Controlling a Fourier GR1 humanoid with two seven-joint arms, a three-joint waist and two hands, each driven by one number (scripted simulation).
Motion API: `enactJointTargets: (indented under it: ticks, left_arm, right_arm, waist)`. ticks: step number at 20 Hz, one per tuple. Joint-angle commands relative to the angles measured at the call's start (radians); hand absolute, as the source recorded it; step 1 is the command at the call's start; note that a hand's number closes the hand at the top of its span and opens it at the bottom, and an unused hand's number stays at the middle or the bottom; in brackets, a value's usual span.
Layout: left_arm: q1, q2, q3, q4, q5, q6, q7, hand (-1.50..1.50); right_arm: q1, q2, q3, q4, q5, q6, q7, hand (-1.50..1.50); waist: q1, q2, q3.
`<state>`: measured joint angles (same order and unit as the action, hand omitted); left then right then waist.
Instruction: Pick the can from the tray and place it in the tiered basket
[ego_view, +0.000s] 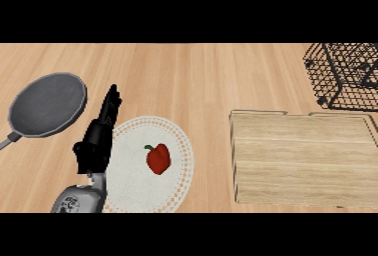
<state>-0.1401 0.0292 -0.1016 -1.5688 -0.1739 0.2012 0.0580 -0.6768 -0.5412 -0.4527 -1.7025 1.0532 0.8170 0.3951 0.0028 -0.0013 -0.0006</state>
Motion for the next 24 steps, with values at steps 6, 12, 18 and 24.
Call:
enactJointTargets:
  ticks: [6, 12, 18, 24]
  left_arm:
    - [0.026, -0.018, -0.036, -0.062, -0.02, -0.001, 0.03, 0.0]
    - [0.024, -0.016, -0.018, -0.028, -0.007, -0.013, -0.002, 0.0]
    - [-0.014, 0.0, 0.011, -0.012, 0.016, -0.04, 0.03, 0.0]
    - [0.005, -0.011, -0.005, -0.017, -0.006, -0.026, 0.002, 0.0]
  right_arm:
    - [-0.185, -0.062, -0.024, 0.295, -0.053, -0.12, -0.002, 1.5]
    - [-0.278, -0.154, 0.028, 0.611, 0.041, -0.331, -0.08, 1.5]
    - [-0.309, -0.197, 0.072, 0.791, 0.074, -0.462, -0.177, 1.5]
    - [-0.329, -0.238, 0.072, 1.061, 0.125, -0.646, -0.275, 1.5]
  waist:
    - [0.009, 0.002, 0.001]
    - [0.022, 0.008, 0.001]
    - [0.016, 0.006, 0.001]
    - [0.028, 0.011, 0.001]
